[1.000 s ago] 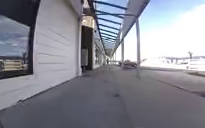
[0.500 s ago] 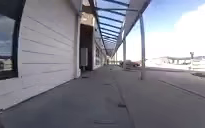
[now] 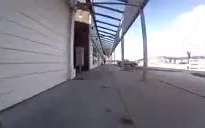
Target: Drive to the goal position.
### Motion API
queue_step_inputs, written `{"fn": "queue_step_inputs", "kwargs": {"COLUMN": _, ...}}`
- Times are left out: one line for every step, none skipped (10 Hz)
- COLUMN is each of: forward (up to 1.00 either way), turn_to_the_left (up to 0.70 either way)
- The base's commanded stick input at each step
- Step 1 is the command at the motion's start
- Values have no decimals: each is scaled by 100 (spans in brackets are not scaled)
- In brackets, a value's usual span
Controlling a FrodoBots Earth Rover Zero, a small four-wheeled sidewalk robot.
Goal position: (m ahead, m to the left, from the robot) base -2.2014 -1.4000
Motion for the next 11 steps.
{"fn": "queue_step_inputs", "kwargs": {"forward": 85, "turn_to_the_left": 0}}
{"fn": "queue_step_inputs", "kwargs": {"forward": 85, "turn_to_the_left": 0}}
{"fn": "queue_step_inputs", "kwargs": {"forward": 85, "turn_to_the_left": 0}}
{"fn": "queue_step_inputs", "kwargs": {"forward": 85, "turn_to_the_left": 0}}
{"fn": "queue_step_inputs", "kwargs": {"forward": 85, "turn_to_the_left": 0}}
{"fn": "queue_step_inputs", "kwargs": {"forward": 85, "turn_to_the_left": 0}}
{"fn": "queue_step_inputs", "kwargs": {"forward": 85, "turn_to_the_left": 0}}
{"fn": "queue_step_inputs", "kwargs": {"forward": 85, "turn_to_the_left": 0}}
{"fn": "queue_step_inputs", "kwargs": {"forward": 85, "turn_to_the_left": 0}}
{"fn": "queue_step_inputs", "kwargs": {"forward": 85, "turn_to_the_left": 0}}
{"fn": "queue_step_inputs", "kwargs": {"forward": 85, "turn_to_the_left": 0}}
